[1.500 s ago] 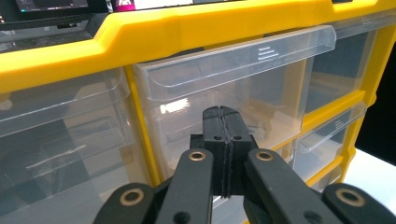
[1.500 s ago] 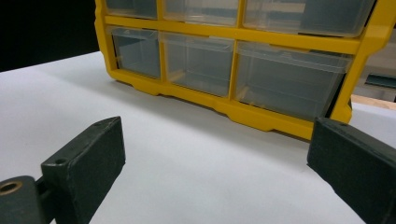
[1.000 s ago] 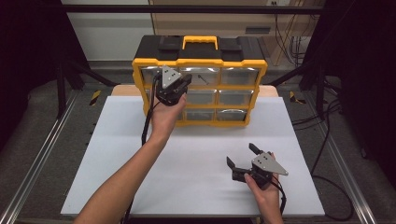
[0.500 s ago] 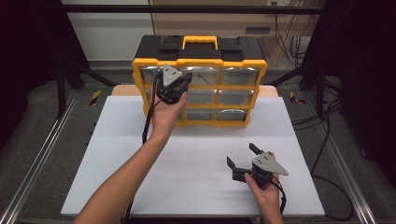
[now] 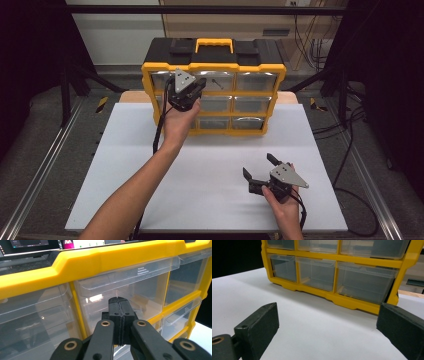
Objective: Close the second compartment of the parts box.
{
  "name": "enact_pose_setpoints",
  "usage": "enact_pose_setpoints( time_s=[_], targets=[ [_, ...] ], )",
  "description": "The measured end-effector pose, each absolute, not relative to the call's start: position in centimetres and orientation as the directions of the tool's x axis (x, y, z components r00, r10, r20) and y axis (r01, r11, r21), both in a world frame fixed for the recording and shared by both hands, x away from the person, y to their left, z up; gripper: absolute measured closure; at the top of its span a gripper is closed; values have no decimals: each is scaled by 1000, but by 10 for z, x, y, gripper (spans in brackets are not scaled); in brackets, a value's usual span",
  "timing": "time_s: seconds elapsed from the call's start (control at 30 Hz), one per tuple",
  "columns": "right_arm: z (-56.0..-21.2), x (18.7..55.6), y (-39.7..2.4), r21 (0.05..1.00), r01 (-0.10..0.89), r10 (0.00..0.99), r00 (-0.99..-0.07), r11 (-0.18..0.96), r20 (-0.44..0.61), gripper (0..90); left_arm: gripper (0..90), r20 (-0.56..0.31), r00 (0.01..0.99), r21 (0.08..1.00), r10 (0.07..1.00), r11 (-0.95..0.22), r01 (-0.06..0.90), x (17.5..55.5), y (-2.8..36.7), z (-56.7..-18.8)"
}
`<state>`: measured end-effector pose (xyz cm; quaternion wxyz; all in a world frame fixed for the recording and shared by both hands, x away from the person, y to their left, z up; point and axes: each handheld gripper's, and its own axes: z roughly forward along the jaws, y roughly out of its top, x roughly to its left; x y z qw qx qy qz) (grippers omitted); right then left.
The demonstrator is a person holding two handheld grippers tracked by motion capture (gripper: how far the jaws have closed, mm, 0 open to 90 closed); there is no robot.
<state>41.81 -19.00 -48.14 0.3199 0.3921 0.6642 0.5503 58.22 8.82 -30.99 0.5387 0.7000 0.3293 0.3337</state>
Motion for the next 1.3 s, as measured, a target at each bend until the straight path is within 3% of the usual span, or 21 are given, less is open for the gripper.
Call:
enact_pose_setpoints(
  time_s=[1.3],
  targets=[
    [-481, 420, -197, 983, 178, 878, -476, 49, 42, 46, 894, 70, 586, 974, 807, -182, 134, 575, 93, -304]
  ],
)
